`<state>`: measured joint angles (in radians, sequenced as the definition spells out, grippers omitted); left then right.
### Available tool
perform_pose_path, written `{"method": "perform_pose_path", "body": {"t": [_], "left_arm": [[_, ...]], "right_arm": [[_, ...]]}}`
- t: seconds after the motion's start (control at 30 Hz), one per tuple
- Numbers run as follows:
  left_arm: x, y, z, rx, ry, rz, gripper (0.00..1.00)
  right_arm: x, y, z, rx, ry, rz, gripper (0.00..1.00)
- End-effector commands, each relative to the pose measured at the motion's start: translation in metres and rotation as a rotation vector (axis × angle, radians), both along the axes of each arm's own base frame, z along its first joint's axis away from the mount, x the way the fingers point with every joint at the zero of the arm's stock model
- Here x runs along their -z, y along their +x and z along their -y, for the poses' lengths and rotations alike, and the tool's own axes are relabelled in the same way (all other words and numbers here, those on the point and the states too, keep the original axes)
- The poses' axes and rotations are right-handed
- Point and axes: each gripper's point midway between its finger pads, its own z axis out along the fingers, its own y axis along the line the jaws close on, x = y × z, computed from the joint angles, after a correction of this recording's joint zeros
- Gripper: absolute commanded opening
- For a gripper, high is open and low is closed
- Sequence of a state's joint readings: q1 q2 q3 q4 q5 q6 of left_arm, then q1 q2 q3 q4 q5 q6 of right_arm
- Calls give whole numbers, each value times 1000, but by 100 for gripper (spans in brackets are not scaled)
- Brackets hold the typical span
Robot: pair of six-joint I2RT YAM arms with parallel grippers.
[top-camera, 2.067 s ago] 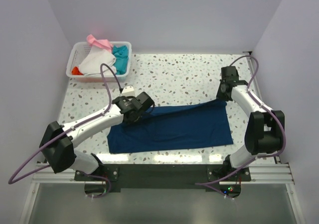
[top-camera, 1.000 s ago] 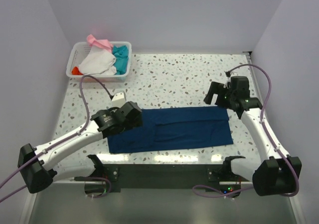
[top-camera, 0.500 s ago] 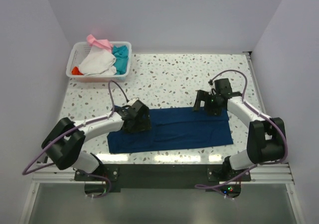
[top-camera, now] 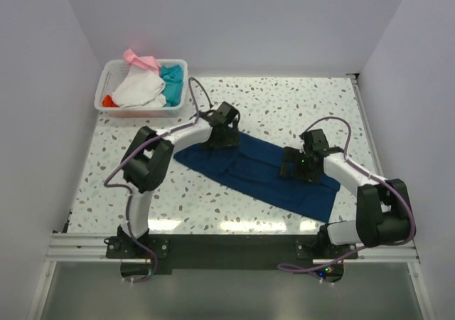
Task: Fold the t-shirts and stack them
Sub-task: Fold the tshirt
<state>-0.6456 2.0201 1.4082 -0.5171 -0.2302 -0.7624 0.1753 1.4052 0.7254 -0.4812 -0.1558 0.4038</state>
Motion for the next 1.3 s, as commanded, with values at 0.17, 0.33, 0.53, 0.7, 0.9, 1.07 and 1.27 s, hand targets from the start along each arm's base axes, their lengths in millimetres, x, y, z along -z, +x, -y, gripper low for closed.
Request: {"method": "perform_pose_path", "body": {"t": [0.17,0.33,0.53,0.7,0.9,1.07,1.27], "left_arm": [[50,78,116,179,-258,-93,100],[43,94,172,210,-524,-80,100],[35,96,206,229,-736,-82,100],[-26,113,211,287,-773,52,100],[-171,118,177,355,-706,322,100],[-267,85,107,316,-559,560,100],[-209,4,15,192,-374,483,100]], "right_arm": [[3,-117,-64,-158,165,-112,99],[-16,-167,-122,-313,337,-88,99],[-34,-166,-136,-449,241,-43,99],[-79,-119,-134,-397,108,144,99],[-102,-69,-113,-286,-11,226,99],[-83,-32,-109,-276,-6,214,99],[-56,14,-109,-286,-134,183,99]]}}
